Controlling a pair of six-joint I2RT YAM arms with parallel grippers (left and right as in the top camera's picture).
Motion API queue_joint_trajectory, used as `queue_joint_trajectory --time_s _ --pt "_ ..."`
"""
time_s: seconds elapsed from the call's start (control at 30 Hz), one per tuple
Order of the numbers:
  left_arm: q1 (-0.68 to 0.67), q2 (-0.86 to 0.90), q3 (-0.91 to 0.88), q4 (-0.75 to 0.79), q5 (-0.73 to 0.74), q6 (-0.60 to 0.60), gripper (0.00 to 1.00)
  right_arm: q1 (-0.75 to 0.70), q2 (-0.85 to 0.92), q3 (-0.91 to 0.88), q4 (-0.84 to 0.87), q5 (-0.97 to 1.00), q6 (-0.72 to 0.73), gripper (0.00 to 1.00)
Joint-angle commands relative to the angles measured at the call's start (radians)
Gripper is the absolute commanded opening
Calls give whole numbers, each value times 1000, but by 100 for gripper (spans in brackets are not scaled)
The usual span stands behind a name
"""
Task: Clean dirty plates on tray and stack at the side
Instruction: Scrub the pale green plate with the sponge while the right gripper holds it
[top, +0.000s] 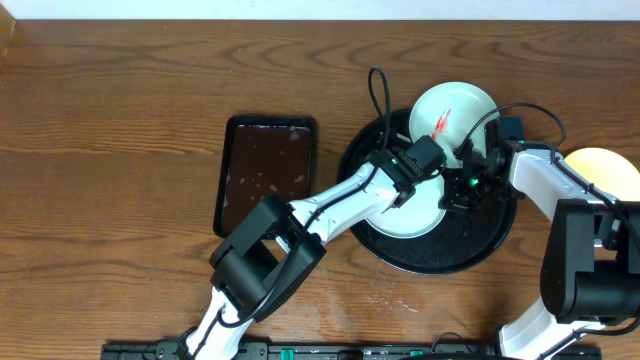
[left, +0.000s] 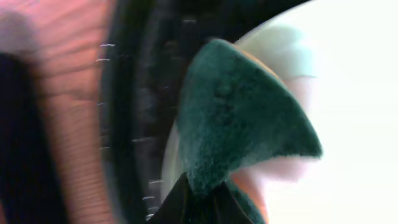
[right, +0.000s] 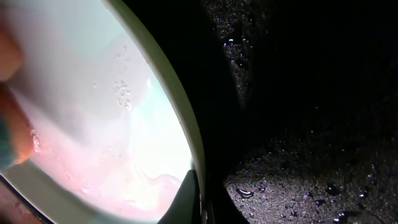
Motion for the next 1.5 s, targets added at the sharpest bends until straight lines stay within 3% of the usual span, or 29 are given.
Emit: queue_joint_trajectory --time_s 0.0,0.07,0.13,0.43,0.6,0.9,1.0,1.17,1.47 --pt "35 40 -22 47 383 -40 7 2 23 -3 4 112 -7 1" --pt "34 42 -22 96 589 -40 7 2 23 -3 4 112 -7 1" --pt "32 42 -22 138 698 -58 7 2 23 -3 4 112 -7 1" --pt "17 42 -24 183 821 -78 7 2 23 -3 4 112 -7 1" --pt "20 42 -26 128 769 -74 7 2 23 -3 0 113 -7 1" --pt "104 35 -9 -84 178 -150 8 2 23 -3 0 112 -7 1" --pt "139 34 7 -112 108 -150 7 2 23 -3 0 112 -7 1" --pt "172 20 73 -170 126 -182 7 2 23 -3 -4 112 -7 1" --pt "225 -87 192 -312 399 -182 8 2 23 -3 -7 112 -7 1"
